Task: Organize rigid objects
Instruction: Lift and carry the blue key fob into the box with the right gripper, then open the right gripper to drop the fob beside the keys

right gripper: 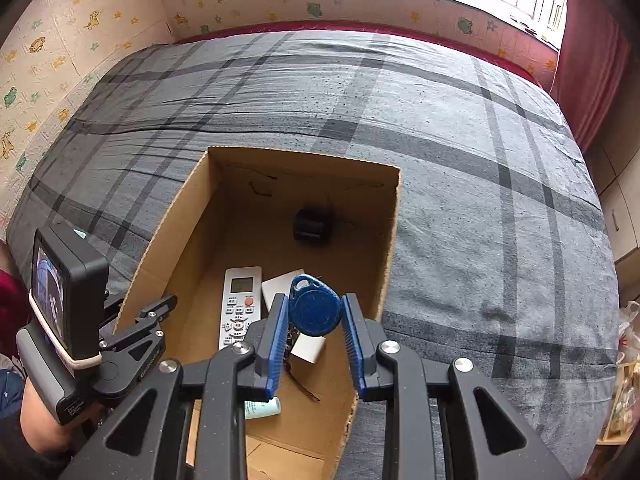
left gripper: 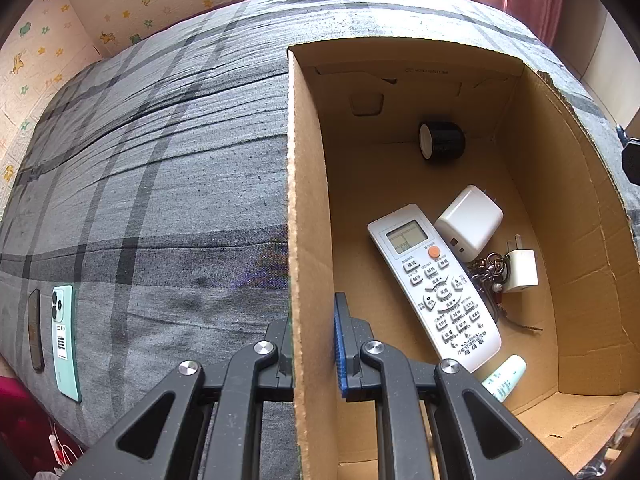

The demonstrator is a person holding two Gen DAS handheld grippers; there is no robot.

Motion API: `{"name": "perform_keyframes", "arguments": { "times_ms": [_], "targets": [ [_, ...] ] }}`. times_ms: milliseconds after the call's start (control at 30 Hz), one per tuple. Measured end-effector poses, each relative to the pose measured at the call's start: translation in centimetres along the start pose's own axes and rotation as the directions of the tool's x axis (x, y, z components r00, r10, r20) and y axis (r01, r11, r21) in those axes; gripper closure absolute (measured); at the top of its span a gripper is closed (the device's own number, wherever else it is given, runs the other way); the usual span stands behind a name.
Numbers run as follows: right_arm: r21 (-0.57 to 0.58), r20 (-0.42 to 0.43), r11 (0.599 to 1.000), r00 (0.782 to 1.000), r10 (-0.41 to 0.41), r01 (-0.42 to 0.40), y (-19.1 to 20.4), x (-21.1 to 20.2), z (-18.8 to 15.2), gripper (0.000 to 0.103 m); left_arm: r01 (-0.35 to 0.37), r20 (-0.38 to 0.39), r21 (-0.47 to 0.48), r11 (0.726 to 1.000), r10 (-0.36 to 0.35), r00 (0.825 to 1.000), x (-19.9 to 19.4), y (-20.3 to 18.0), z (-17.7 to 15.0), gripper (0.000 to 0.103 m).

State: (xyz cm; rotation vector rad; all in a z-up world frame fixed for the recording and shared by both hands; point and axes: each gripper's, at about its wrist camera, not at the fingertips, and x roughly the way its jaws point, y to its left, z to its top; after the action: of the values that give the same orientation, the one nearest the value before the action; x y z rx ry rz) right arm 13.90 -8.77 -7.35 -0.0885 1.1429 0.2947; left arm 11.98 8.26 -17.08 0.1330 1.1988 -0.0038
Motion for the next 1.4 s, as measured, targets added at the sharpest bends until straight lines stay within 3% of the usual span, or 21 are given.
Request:
{"name": "perform_keyframes", "arguments": {
  "times_ms": [233,967,1400],
  "targets": [
    [-0.023,-0.05,0.999,0.998,0.033,-0.035,2.1,2.3,0.0,0.075,0.0,0.0,0.0,1.0,0.0,1.0,0.0,0.0,0.0,0.089],
    [-0.051,-0.223,0.998,0.975,0.009,-0.021,4.0,10.5,-2.0,0.075,0.008,0.003,-0.004,1.0,-0.008,1.0,0.1,0.1,0.0,0.089],
    [-0.055,-0.216,0.998,0.976,0.017,-0.029,3.9,10.4,-1.8,0.075,0.001,0.003,0.006,1.0,-0.001,1.0,0.0,-0.1,-0.1,0.089]
  ]
}}
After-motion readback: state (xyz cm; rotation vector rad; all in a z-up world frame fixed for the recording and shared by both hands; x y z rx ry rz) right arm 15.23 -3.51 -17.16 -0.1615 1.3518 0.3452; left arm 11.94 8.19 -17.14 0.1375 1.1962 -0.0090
